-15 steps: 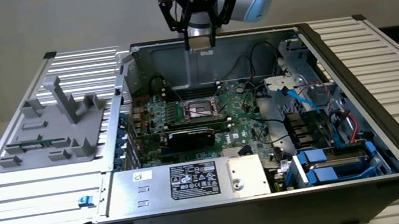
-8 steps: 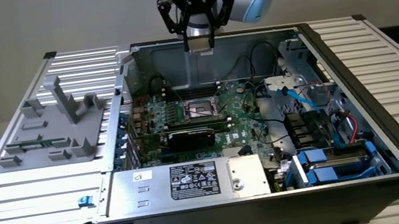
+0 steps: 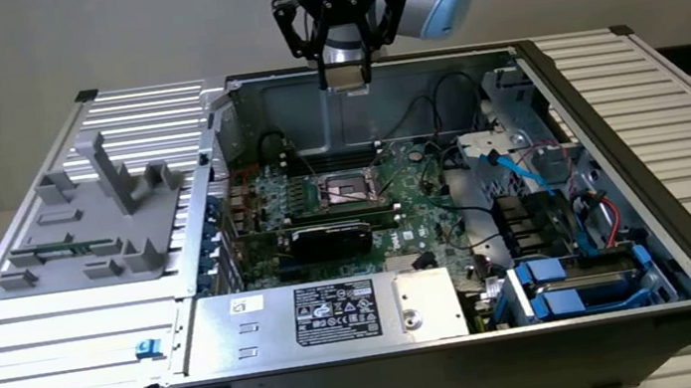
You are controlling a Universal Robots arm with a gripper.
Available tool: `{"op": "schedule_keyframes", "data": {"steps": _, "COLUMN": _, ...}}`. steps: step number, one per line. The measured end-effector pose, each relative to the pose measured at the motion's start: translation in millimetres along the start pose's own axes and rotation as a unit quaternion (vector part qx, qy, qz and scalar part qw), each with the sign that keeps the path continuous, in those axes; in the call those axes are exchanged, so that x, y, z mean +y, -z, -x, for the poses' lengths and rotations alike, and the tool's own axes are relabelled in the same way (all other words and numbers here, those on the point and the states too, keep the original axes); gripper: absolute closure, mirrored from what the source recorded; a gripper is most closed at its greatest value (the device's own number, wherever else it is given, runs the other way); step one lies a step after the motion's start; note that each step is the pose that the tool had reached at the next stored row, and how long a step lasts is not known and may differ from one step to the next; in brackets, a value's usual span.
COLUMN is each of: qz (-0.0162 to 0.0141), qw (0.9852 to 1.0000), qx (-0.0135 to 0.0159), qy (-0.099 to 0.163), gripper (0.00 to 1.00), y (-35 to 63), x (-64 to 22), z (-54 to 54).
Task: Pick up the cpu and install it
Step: 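Place the cpu into insertion slot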
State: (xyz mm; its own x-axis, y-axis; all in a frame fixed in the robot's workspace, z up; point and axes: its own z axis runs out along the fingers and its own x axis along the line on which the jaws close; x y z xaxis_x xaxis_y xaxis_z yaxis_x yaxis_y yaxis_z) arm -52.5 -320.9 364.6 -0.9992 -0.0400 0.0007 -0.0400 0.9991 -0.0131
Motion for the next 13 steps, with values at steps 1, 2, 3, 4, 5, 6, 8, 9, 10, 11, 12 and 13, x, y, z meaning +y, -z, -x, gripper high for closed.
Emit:
{"op": "schedule_keyframes", "data": {"steps": 1, "qz": 0.0, "qw": 1.0, "qx": 0.0, "qy": 0.0, "gripper": 0.44, "y": 0.0, "x": 0.0, "z": 0.0}}
{"op": "schedule_keyframes", "data": {"steps": 2, "qz": 0.0, "qw": 1.0, "qx": 0.0, "qy": 0.0, "gripper": 0.44, "y": 0.0, "x": 0.0, "z": 0.0}}
{"op": "schedule_keyframes", "data": {"steps": 3, "qz": 0.0, "qw": 1.0, "qx": 0.0, "qy": 0.0, "gripper": 0.44, "y": 0.0, "x": 0.0, "z": 0.0}}
{"op": "schedule_keyframes", "data": {"steps": 4, "qz": 0.0, "qw": 1.0, "qx": 0.0, "qy": 0.0, "gripper": 0.44, "y": 0.0, "x": 0.0, "z": 0.0}}
{"op": "schedule_keyframes", "data": {"steps": 5, "qz": 0.0, "qw": 1.0, "qx": 0.0, "qy": 0.0, "gripper": 0.44, "y": 0.0, "x": 0.0, "z": 0.0}}
{"op": "schedule_keyframes", "data": {"steps": 6, "qz": 0.0, "qw": 1.0, "qx": 0.0, "qy": 0.0, "gripper": 0.44, "y": 0.0, "x": 0.0, "z": 0.0}}
{"op": "schedule_keyframes", "data": {"steps": 8, "qz": 0.0, "qw": 1.0, "qx": 0.0, "qy": 0.0, "gripper": 0.44, "y": 0.0, "x": 0.0, "z": 0.0}}
{"op": "schedule_keyframes", "data": {"steps": 9, "qz": 0.0, "qw": 1.0, "qx": 0.0, "qy": -0.003, "gripper": 0.44, "y": -0.1, "x": 0.0, "z": 0.0}}
{"op": "schedule_keyframes", "data": {"steps": 10, "qz": 0.0, "qw": 0.9999, "qx": 0.0001, "qy": -0.01, "gripper": 0.44, "y": -0.1, "x": 0.0, "z": 0.0}}
{"op": "schedule_keyframes", "data": {"steps": 11, "qz": -0.0001, "qw": 0.9998, "qx": 0.0002, "qy": -0.019, "gripper": 0.44, "y": -0.1, "x": 0.0, "z": 0.0}}
{"op": "schedule_keyframes", "data": {"steps": 12, "qz": -0.0001, "qw": 0.9996, "qx": 0.0004, "qy": -0.027, "gripper": 0.44, "y": -0.2, "x": 0.0, "z": 0.0}}
{"op": "schedule_keyframes", "data": {"steps": 13, "qz": -0.0001, "qw": 0.9994, "qx": 0.0005, "qy": -0.036, "gripper": 0.44, "y": -0.2, "x": 0.0, "z": 0.0}}
